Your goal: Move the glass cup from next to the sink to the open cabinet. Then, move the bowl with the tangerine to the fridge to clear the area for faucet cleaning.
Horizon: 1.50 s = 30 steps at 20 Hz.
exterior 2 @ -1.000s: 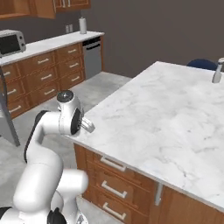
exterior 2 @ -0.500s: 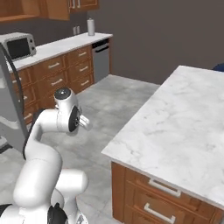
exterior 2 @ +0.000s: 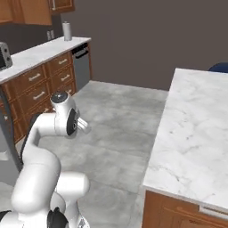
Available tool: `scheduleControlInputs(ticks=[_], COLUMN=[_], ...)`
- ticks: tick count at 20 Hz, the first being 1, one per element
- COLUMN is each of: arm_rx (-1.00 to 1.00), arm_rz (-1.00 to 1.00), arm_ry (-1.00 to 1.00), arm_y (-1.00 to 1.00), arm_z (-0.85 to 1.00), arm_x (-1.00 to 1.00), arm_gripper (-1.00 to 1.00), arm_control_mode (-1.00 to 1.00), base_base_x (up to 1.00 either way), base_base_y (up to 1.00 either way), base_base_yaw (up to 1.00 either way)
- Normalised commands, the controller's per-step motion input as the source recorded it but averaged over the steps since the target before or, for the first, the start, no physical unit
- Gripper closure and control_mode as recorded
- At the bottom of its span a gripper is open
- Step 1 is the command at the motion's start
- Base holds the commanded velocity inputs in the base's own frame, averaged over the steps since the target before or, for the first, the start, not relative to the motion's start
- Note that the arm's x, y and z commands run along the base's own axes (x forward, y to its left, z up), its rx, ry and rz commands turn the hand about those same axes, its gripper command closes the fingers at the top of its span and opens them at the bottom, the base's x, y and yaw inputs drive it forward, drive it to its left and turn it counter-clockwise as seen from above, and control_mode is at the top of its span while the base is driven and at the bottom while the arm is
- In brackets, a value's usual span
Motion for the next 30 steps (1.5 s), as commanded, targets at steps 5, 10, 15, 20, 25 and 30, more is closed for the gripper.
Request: scheduleControlInputs(ticks=[5, 10, 15, 20, 25, 30], arm_rx=[0.00, 0.00, 0.00, 0.00, 0.00, 0.00], arm_rz=[0.00, 0.00, 0.00, 0.00, 0.00, 0.00], arm_ry=[0.00, 0.00, 0.00, 0.00, 0.00, 0.00], arm_y=[0.00, 0.00, 0.00, 0.00, 0.00, 0.00], arm_z=[0.00, 0.00, 0.00, 0.00, 0.00, 0.00], arm_x=[0.00, 0.00, 0.00, 0.00, 0.00, 0.00], arm_gripper=[1.00, 1.00, 1.00, 1.00, 1.00, 1.00], arm_control_mode=[1.00, 1.00, 1.00, 1.00, 1.00, 1.00], base_base_x=[1.00, 1.00, 1.00, 0.87, 0.39, 0.51], base_base_y=[0.79, 0.18, -0.06, 0.32, 0.10, -0.01], base_base_yaw=[-0.35, -0.25, -0.11, 0.45, 0.74, 0.76])
